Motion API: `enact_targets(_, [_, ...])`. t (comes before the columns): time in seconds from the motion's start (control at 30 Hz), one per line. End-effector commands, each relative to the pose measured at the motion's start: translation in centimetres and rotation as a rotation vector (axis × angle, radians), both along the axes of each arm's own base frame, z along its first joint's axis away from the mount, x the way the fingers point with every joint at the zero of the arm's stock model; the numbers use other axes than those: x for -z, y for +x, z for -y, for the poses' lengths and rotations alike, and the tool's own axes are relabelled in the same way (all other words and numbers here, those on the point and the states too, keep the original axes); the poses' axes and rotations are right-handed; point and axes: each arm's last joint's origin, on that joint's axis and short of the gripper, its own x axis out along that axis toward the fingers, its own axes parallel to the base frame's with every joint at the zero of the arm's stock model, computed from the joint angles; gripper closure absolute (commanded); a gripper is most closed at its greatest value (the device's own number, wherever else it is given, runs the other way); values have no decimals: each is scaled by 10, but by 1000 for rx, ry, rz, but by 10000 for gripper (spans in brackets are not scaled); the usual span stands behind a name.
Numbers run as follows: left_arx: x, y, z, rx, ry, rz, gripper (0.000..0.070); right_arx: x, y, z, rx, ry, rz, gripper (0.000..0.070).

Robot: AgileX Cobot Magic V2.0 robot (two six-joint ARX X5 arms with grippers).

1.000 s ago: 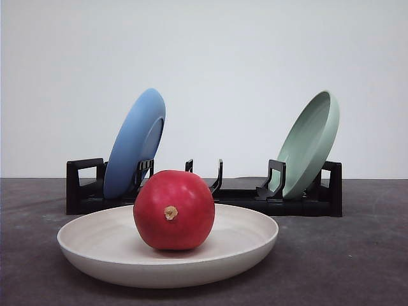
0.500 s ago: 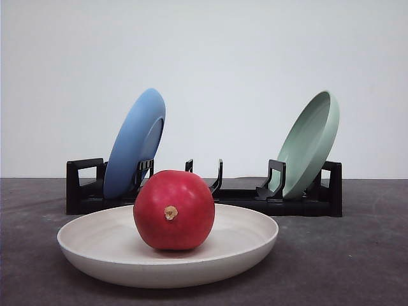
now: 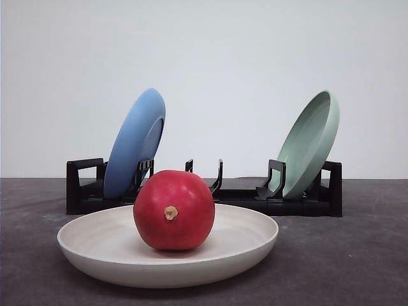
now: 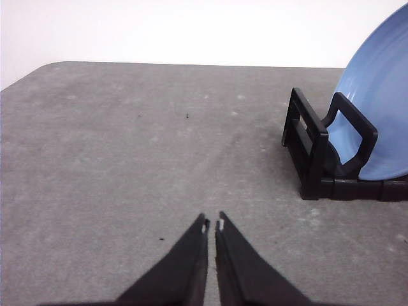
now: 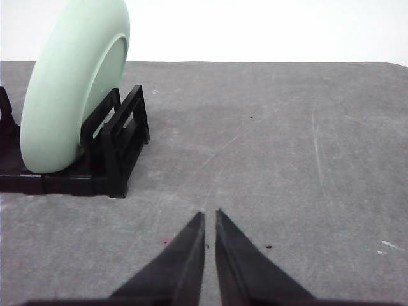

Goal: Place pomegranate in white plate

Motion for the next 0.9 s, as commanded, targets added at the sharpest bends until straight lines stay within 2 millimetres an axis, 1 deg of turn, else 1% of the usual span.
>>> enact_targets(0.0, [2, 1, 0, 3, 9, 3, 700, 0, 0, 0, 1, 11, 8, 674])
enact_targets(0.87, [2, 1, 0, 3, 9, 3, 700, 0, 0, 0, 1, 10, 8, 674])
